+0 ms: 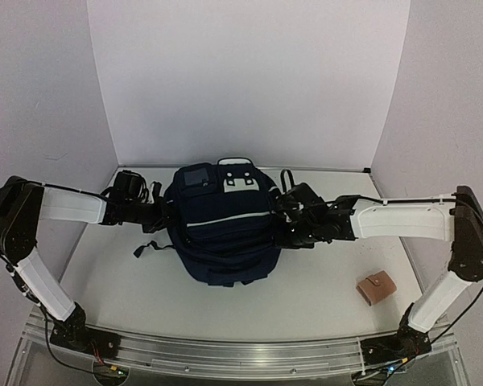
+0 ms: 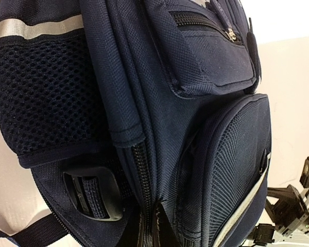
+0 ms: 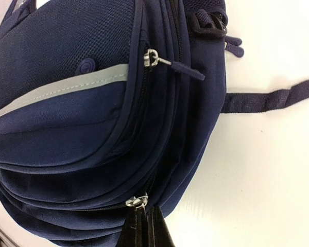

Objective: Pack the student bag
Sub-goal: Zip the student bag at the center of the board.

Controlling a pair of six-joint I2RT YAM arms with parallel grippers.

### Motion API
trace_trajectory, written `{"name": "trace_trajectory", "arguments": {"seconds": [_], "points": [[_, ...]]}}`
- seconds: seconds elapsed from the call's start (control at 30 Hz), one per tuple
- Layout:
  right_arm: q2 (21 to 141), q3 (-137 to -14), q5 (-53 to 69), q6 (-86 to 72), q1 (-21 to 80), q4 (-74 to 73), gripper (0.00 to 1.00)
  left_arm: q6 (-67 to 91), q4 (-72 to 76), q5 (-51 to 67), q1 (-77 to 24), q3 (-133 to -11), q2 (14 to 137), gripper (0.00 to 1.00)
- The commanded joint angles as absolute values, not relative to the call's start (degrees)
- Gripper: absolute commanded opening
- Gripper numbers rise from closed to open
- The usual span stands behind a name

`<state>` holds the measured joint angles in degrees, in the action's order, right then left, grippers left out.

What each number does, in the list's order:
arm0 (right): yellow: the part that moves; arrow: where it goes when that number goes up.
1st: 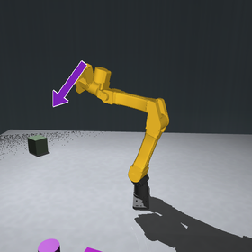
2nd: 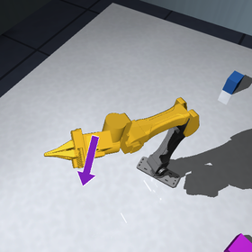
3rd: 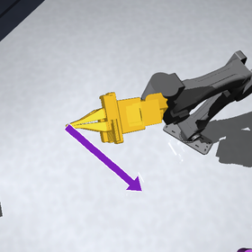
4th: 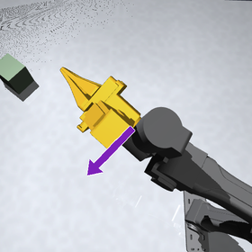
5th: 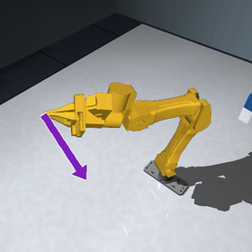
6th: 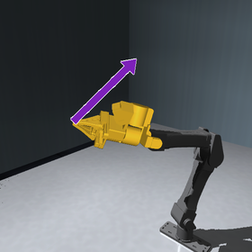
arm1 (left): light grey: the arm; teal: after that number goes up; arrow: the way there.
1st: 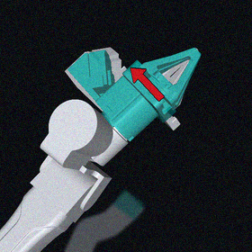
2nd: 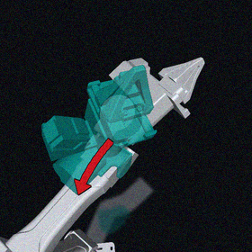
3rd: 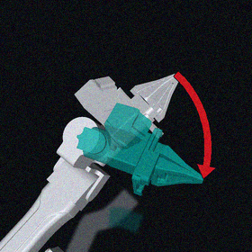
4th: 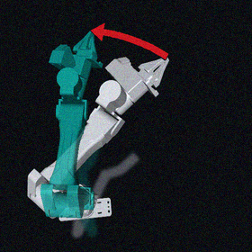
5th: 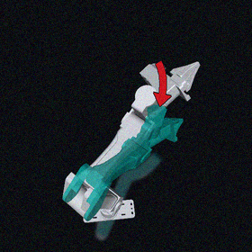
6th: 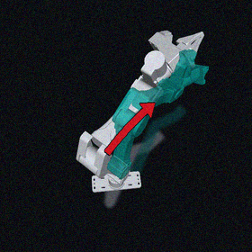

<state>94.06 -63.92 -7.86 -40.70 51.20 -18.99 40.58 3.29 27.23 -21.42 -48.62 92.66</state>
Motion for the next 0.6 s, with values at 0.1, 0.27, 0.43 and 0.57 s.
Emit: {"name": "trace_trajectory", "arguments": {"seconds": [0.1,0.27,0.43,0.57], "points": [[91.2,-62.1,-4.0,-30.8,45.8,-11.1,0.0,29.5,-5.6,20.7,-15.9,-55.3,88.7,0.09],[87.8,-59.4,-0.7,-29.1,45.8,-6.5,0.0,23.3,-12.1,11.1,-19.1,-58.8,81.8,0.64],[87.0,-57.3,1.0,-30.7,45.8,-3.6,0.0,13.5,-13.4,1.0,-29.6,-61.4,77.8,0.77],[87.4,-56.1,1.2,-31.6,45.7,-1.6,0.0,6.8,-10.7,4.3,-35.7,-62.5,80.0,0.77]]}}
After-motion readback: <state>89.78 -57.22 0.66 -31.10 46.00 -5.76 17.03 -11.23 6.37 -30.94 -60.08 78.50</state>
